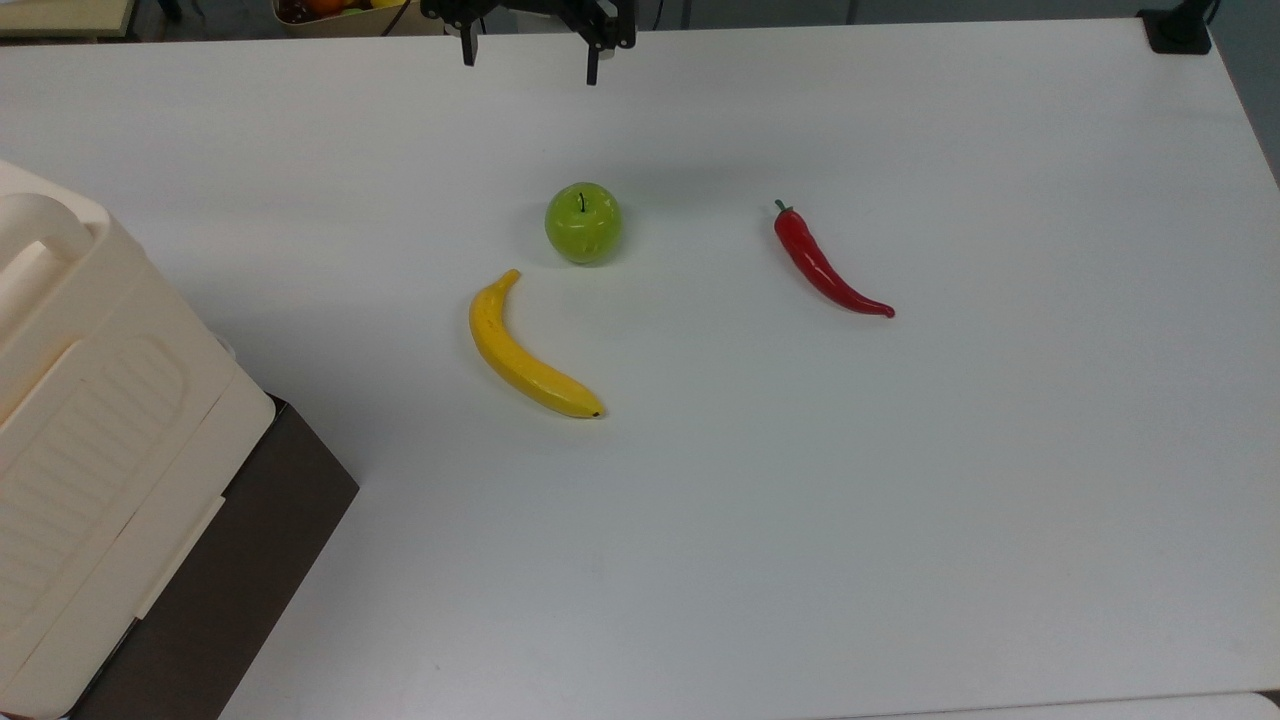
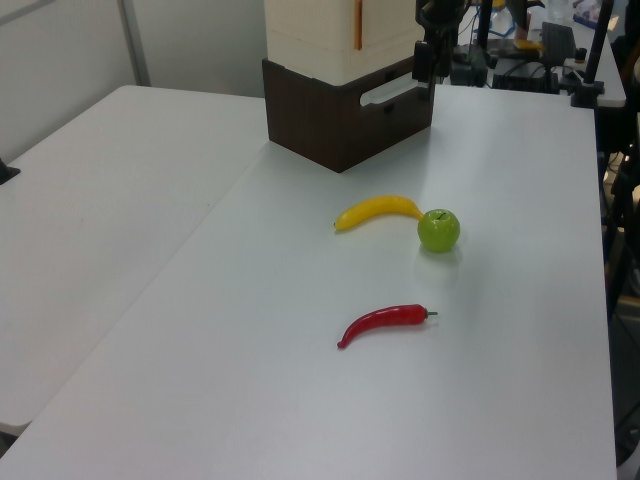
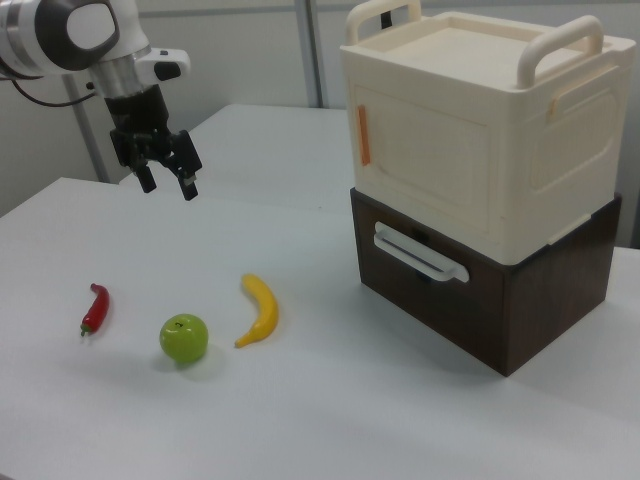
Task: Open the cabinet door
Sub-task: 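Move the gripper toward the orange handle on the cream cabinet door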
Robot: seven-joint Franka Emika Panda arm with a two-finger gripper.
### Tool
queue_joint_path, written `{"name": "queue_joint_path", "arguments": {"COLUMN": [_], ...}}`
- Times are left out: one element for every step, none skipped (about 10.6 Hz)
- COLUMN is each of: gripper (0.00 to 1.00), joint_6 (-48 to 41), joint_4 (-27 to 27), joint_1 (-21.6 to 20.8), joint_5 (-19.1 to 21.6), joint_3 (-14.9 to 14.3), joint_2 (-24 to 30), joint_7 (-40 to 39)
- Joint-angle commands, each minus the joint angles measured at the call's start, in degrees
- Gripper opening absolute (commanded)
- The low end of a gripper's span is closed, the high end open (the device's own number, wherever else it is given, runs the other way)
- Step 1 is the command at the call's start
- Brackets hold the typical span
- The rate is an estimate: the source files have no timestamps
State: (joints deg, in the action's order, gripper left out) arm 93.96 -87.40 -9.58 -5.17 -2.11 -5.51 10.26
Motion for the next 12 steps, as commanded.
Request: {"name": "queue_joint_path", "arguments": {"gripper": [1.00,1.00,1.00,1.00,1.00,1.00,1.00,1.00,1.00,1.00,1.00,1.00], "joint_6": [-1.24,-1.06,-1.15,-0.98,-0.71,-0.45,-0.10,0.43,2.52,4.80,6.48,8.85], "joint_4": [0.12,0.12,0.12,0.12,0.12,0.12,0.21,0.30,0.39,0.39,0.65,1.00], "joint_1": [-0.27,-0.26,-0.26,-0.26,-0.17,-0.09,0.09,0.79,2.01,3.85,5.78,8.15], "joint_5": [-0.19,-0.19,-0.19,-0.19,-0.19,-0.53,-0.80,-0.98,-1.06,-1.33,-1.33,-1.24], "joint_3": [-0.35,-0.26,-0.26,-0.35,-0.35,-0.52,-0.79,-0.79,-0.79,-0.79,-0.79,-0.79], "joint_2": [0.23,0.23,0.23,0.23,0.15,0.15,-0.20,-0.99,-1.43,-1.78,-2.22,-2.84], "joint_7": [-0.15,-0.15,-0.06,-0.06,-0.06,0.37,0.55,0.90,1.34,1.87,2.13,2.22]}}
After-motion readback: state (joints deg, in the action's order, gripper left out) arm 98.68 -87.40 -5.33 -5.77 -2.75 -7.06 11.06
